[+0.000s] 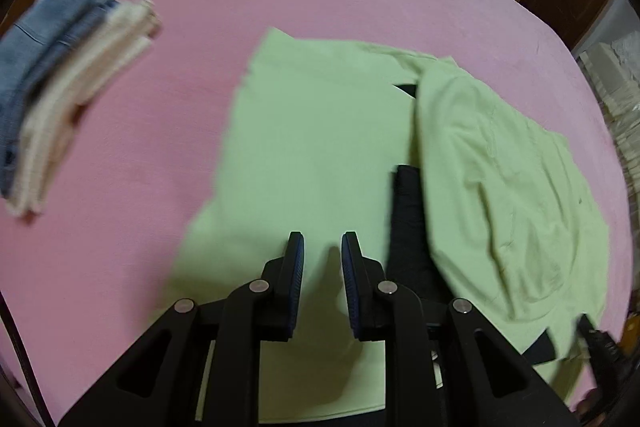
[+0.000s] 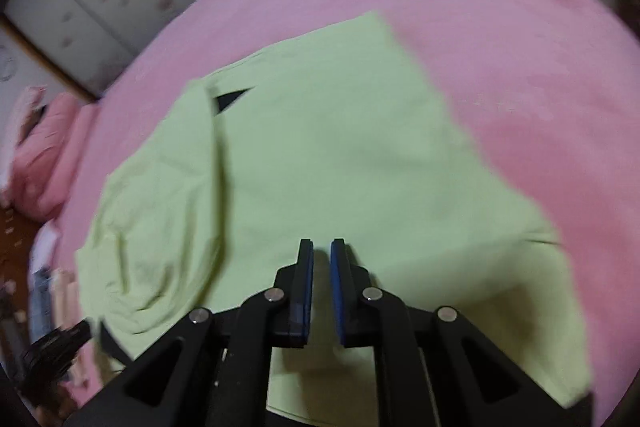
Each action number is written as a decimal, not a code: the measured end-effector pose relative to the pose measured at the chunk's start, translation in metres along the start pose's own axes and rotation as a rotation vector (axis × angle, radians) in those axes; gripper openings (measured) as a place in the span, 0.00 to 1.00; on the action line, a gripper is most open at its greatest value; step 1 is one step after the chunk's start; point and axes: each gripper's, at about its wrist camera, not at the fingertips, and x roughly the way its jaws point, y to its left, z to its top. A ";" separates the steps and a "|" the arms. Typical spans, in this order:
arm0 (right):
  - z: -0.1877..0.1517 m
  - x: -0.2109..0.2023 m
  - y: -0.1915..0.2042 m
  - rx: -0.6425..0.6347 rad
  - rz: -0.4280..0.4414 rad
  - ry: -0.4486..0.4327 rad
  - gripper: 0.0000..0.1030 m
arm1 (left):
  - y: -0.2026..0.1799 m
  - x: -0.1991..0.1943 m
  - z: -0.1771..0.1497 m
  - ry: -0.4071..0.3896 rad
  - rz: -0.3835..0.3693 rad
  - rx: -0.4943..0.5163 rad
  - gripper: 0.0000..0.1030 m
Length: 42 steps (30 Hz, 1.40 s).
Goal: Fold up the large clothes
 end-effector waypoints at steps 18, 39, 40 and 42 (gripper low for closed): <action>-0.142 -0.099 0.048 -0.048 -0.065 -0.062 0.62 | 0.033 -0.111 -0.077 0.032 0.016 0.324 0.79; -0.201 -0.197 -0.019 -0.136 0.004 0.122 0.76 | -0.007 -0.210 -0.257 0.085 0.059 0.293 0.85; -0.201 -0.201 -0.022 -0.140 0.010 0.118 0.76 | -0.004 -0.216 -0.261 0.077 0.056 0.277 0.86; -0.201 -0.211 -0.031 -0.163 0.026 0.108 0.77 | 0.005 -0.222 -0.264 0.063 0.053 0.252 0.86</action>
